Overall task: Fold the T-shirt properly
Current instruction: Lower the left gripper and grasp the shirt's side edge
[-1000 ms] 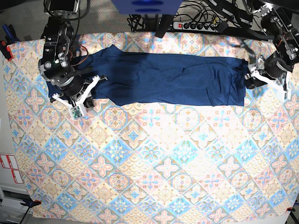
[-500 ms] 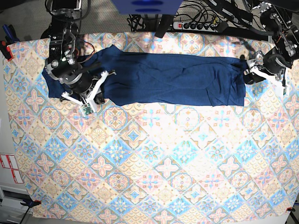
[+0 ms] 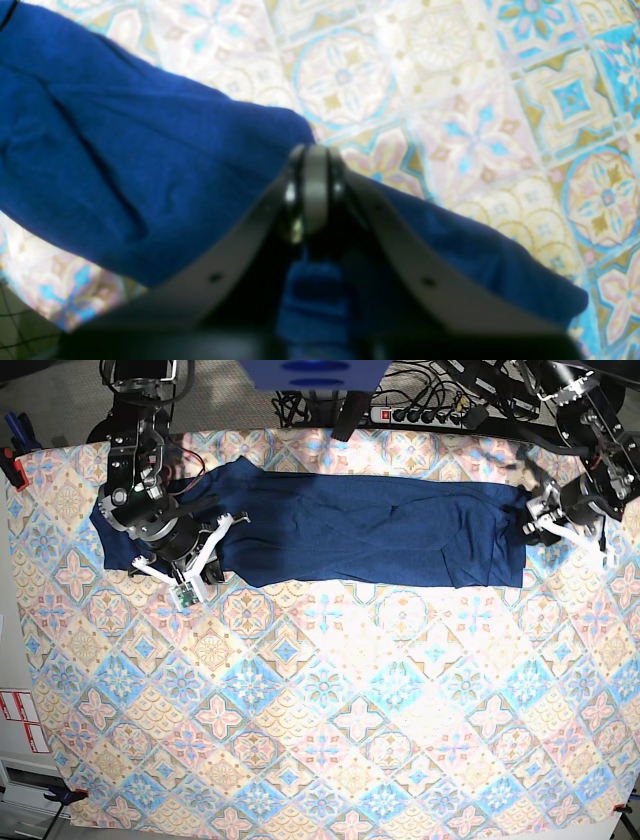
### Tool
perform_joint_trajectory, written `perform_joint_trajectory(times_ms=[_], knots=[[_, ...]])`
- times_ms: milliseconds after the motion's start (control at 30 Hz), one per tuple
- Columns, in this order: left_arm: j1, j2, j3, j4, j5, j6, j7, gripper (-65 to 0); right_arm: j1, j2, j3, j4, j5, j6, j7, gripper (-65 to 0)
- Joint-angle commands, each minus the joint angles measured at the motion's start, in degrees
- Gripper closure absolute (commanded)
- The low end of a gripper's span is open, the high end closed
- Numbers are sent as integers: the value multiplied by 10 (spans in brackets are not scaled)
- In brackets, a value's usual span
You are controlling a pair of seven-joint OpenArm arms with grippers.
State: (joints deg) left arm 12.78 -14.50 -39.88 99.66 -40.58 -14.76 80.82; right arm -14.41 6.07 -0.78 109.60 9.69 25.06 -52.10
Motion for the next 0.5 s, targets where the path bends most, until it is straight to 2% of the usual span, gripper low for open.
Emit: perform_joint_trajectory(times_ms=[0, 267, 467], knots=[[-12, -24, -3, 5, 4, 3, -8, -348, 5, 0, 0, 9, 6, 1, 12, -3], [-61, -81, 32, -103, 23, 1, -8, -348, 7, 0, 3, 9, 6, 1, 12, -3], [-77, -95, 94, -121, 38, 4, -22, -348, 7, 0, 4, 9, 6, 1, 12, -3]])
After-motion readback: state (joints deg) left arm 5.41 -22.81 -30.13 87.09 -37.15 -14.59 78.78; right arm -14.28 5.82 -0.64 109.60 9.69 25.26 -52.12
